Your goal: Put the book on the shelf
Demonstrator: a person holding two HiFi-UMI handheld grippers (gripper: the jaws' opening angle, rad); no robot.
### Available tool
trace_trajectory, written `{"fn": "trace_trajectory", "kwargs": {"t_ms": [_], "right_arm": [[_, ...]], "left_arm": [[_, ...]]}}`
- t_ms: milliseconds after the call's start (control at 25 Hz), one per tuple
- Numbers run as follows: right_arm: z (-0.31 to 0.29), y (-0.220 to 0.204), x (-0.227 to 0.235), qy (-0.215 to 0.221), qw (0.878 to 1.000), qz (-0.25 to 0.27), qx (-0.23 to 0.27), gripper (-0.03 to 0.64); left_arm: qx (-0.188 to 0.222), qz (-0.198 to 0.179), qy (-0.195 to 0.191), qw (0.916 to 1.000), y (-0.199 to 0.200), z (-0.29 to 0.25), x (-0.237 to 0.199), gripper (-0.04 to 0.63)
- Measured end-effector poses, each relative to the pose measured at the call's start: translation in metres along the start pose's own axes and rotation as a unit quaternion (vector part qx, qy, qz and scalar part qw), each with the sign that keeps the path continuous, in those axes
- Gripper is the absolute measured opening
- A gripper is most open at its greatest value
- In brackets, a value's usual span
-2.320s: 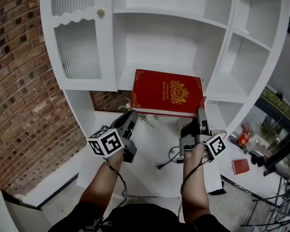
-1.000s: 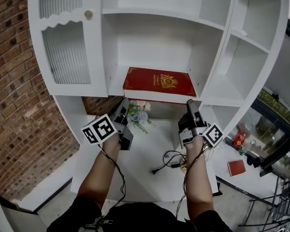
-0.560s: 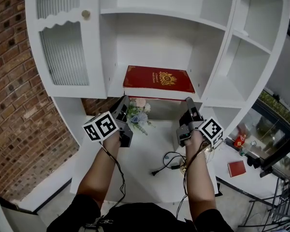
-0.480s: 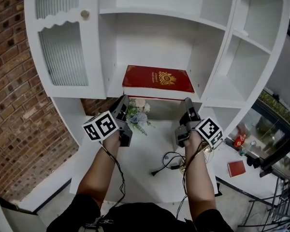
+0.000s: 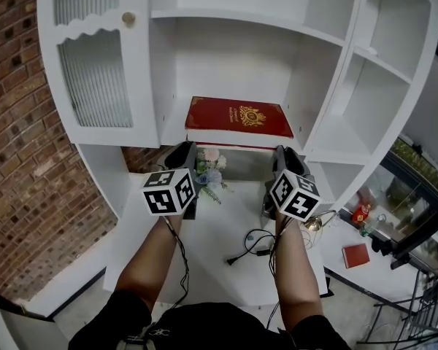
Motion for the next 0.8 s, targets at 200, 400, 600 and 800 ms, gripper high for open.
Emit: {"fn": "trace_trajectory", "kwargs": {"t_ms": [200, 400, 600, 800], "right_arm": [[0.000, 0.001, -0.001, -0.013, 1.000, 0.018, 0.007, 0.107], [0.004, 0.000, 0.000, 0.009, 1.000, 0.009, 0.018, 0.110], [0.030, 0.011, -0.031, 0.032, 0.985, 0.150, 0.075, 0.098], [0.066, 0.002, -0.062, 0.077, 0.979, 0.163, 0.094, 0.022]], "left_arm": [[-0.017, -0.028, 0.015, 0.9994, 0.000, 0.000, 0.002, 0.074], [-0.005, -0.024, 0.013, 0.9996, 0.006, 0.006, 0.001, 0.086], [0.030, -0.100, 0.016, 0.9944, 0.026, 0.033, 0.014, 0.089], [0.065, -0.169, 0.027, 0.9830, 0.033, 0.066, 0.034, 0.035]]}}
Point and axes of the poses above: the fingertips, and each gripper's own axes: z backward along the fingers, x to its right, y out of its top, the point moved 2 cm from there along z, backward along the fingers, and after that the axes turned 10 degrees about -z, right-handed, at the moved point
